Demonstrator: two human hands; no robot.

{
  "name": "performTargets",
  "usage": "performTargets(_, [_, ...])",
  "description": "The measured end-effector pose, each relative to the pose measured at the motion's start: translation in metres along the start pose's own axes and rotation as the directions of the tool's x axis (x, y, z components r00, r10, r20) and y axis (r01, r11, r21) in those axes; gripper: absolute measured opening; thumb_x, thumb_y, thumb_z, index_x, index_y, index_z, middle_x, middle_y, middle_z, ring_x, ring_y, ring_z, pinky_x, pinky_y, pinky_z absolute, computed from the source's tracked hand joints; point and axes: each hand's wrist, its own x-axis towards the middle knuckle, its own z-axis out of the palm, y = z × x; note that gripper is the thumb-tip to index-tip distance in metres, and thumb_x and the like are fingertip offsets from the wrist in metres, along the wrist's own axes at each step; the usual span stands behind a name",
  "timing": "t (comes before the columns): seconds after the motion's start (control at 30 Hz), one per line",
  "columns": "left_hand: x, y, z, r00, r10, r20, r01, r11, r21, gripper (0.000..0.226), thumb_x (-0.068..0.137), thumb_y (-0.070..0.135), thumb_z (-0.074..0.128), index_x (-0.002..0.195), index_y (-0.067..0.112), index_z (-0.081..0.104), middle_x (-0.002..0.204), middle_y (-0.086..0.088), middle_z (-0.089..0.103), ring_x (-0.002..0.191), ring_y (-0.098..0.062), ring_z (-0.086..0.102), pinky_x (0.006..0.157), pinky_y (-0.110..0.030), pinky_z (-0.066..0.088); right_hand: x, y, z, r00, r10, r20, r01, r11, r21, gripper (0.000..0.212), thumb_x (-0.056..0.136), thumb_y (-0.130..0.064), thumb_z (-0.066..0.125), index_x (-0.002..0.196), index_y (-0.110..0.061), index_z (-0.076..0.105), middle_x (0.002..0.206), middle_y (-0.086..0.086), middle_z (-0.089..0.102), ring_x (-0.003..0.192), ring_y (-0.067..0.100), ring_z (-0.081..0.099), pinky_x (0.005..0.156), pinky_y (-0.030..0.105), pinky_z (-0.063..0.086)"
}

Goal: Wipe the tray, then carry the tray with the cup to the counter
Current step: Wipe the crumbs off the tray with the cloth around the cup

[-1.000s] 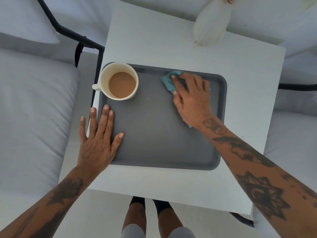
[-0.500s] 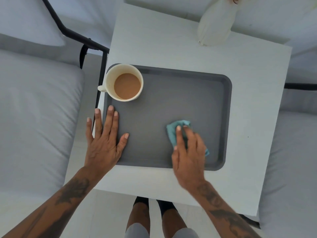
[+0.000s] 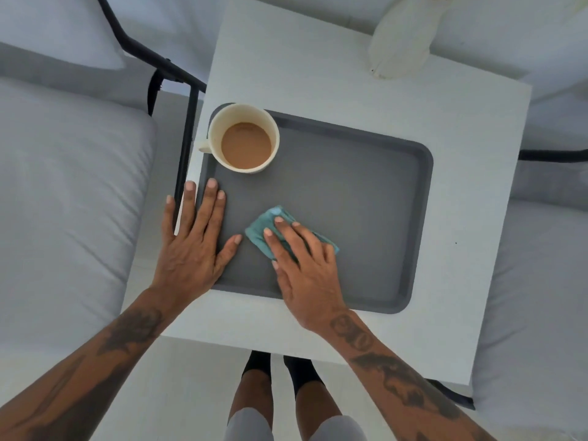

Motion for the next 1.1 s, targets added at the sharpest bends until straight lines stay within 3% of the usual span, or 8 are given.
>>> performTargets(0.23, [0.003, -0.006, 0.001, 0.999, 0.026, -0.019, -0.026, 1.000, 0.016, 0.075, 0.101, 0.056, 0.029, 0.159, 0.009, 0.014, 0.168, -0.011, 0.012, 0.155, -0.035, 0.007, 0.124, -0.053, 0.004, -0.065, 0.077, -0.023, 0.978, 0.206, -0.021, -0.207, 0.964, -0.165, 0.052, 0.101, -0.034, 0.036, 0.151, -0.018, 0.036, 0.160, 0.004, 0.032, 0.141, 0.028, 0.035, 0.097, 0.043, 0.039])
performTargets(0.43, [0.002, -0.006, 0.002, 0.999, 0.035, -0.024, -0.034, 0.999, 0.033, 0.075, 0.101, 0.055, 0.029, 0.159, 0.010, 0.013, 0.168, -0.010, 0.011, 0.154, -0.036, 0.008, 0.124, -0.054, 0.004, -0.052, 0.104, -0.031, 0.966, 0.219, -0.141, -0.243, 0.952, -0.187, 0.050, 0.101, -0.029, 0.041, 0.148, -0.012, 0.041, 0.153, 0.012, 0.041, 0.128, 0.036, 0.044, 0.096, 0.045, 0.040])
performTargets(0.73, [-0.002, 0.003, 0.001, 0.999, -0.029, 0.045, 0.029, 1.000, 0.002, 0.077, 0.100, 0.056, 0.024, 0.159, 0.009, 0.010, 0.169, -0.010, 0.007, 0.155, -0.036, 0.001, 0.124, -0.054, 0.001, 0.044, 0.103, -0.045, 0.804, 0.543, -0.243, -0.578, 0.810, -0.102, 0.054, 0.099, -0.028, 0.037, 0.151, -0.014, 0.035, 0.156, 0.010, 0.036, 0.131, 0.036, 0.041, 0.103, 0.047, 0.033])
performTargets(0.83, [-0.003, 0.005, -0.003, 0.996, -0.041, 0.082, 0.042, 0.999, -0.011, 0.077, 0.099, 0.056, 0.023, 0.159, 0.008, 0.012, 0.168, -0.010, 0.007, 0.155, -0.036, 0.002, 0.123, -0.057, 0.005, 0.000, 0.055, -0.033, 0.850, 0.497, -0.177, -0.513, 0.857, -0.056, 0.057, 0.095, -0.021, 0.047, 0.150, -0.012, 0.036, 0.156, 0.009, 0.037, 0.132, 0.036, 0.042, 0.102, 0.047, 0.036])
performTargets(0.93, [0.001, 0.004, -0.016, 0.987, -0.048, 0.156, 0.058, 0.997, -0.060, 0.080, 0.096, 0.058, 0.023, 0.158, 0.008, 0.016, 0.168, -0.010, 0.008, 0.155, -0.036, 0.001, 0.121, -0.061, 0.007, -0.036, 0.034, -0.035, 0.905, 0.413, -0.098, -0.399, 0.906, 0.140, 0.059, 0.088, -0.004, 0.053, 0.146, -0.008, 0.043, 0.153, 0.010, 0.042, 0.128, 0.035, 0.046, 0.106, 0.043, 0.041])
performTargets(1.0, [0.003, 0.008, -0.031, 0.979, -0.103, 0.176, 0.125, 0.985, -0.121, 0.081, 0.095, 0.057, 0.023, 0.158, 0.008, 0.018, 0.168, -0.011, 0.007, 0.155, -0.034, 0.000, 0.121, -0.061, 0.004, -0.045, 0.037, -0.052, 0.867, 0.495, -0.057, -0.425, 0.794, 0.434, 0.050, 0.089, 0.005, 0.050, 0.137, -0.006, 0.055, 0.140, 0.011, 0.056, 0.114, 0.021, 0.053, 0.102, 0.022, 0.043])
performTargets(1.03, [0.002, 0.014, -0.041, 0.972, -0.164, 0.167, 0.192, 0.966, -0.173, 0.080, 0.095, 0.056, 0.025, 0.158, 0.007, 0.018, 0.168, -0.012, 0.006, 0.155, -0.034, 0.000, 0.122, -0.059, 0.003, -0.049, 0.039, -0.065, 0.803, 0.596, 0.010, -0.480, 0.637, 0.603, 0.044, 0.090, 0.005, 0.047, 0.130, -0.009, 0.062, 0.128, 0.010, 0.064, 0.102, 0.013, 0.057, 0.092, 0.014, 0.045])
performTargets(1.1, [-0.006, 0.036, -0.066, 0.948, -0.294, 0.117, 0.317, 0.896, -0.310, 0.076, 0.096, 0.054, 0.033, 0.156, 0.008, 0.025, 0.167, -0.014, 0.012, 0.155, -0.031, 0.005, 0.122, -0.056, 0.006, -0.058, 0.043, -0.098, 0.664, 0.692, 0.283, -0.520, 0.156, 0.840, 0.034, 0.093, -0.003, 0.045, 0.110, -0.020, 0.069, 0.103, 0.011, 0.069, 0.079, 0.010, 0.062, 0.072, 0.020, 0.052])
